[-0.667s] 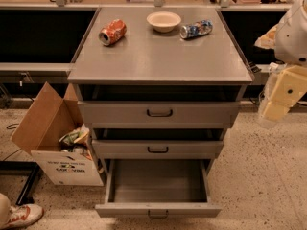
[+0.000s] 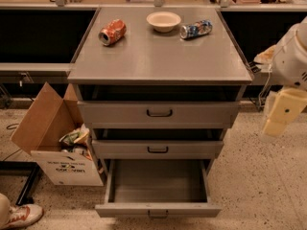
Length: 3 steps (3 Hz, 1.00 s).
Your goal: Close bottom drawer
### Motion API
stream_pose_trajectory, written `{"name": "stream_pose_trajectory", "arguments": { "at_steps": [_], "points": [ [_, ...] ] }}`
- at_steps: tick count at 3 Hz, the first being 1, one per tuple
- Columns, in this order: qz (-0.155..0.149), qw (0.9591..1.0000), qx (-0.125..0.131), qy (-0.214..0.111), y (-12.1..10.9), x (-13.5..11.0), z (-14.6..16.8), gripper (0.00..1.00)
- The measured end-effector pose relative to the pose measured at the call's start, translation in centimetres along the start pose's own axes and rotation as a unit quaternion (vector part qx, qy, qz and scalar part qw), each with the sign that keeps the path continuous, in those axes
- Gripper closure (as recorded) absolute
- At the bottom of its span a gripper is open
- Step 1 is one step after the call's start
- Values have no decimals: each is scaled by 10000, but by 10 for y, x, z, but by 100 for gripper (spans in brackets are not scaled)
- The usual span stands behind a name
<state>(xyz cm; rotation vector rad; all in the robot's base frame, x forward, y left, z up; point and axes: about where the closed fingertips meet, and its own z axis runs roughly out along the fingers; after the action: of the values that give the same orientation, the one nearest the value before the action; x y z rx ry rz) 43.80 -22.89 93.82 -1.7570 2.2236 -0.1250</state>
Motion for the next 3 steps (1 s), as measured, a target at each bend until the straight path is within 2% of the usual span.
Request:
{"name": "stream_pose_trajectory", "arguments": {
  "at_steps": [1,2,3],
  "points": [
    [-338,9992,-199,9,19,15,53,0],
    [-674,9960,-584,5,46,36,121,0],
    [-820,9897,-1168,89,76,55,189,0]
  ]
}}
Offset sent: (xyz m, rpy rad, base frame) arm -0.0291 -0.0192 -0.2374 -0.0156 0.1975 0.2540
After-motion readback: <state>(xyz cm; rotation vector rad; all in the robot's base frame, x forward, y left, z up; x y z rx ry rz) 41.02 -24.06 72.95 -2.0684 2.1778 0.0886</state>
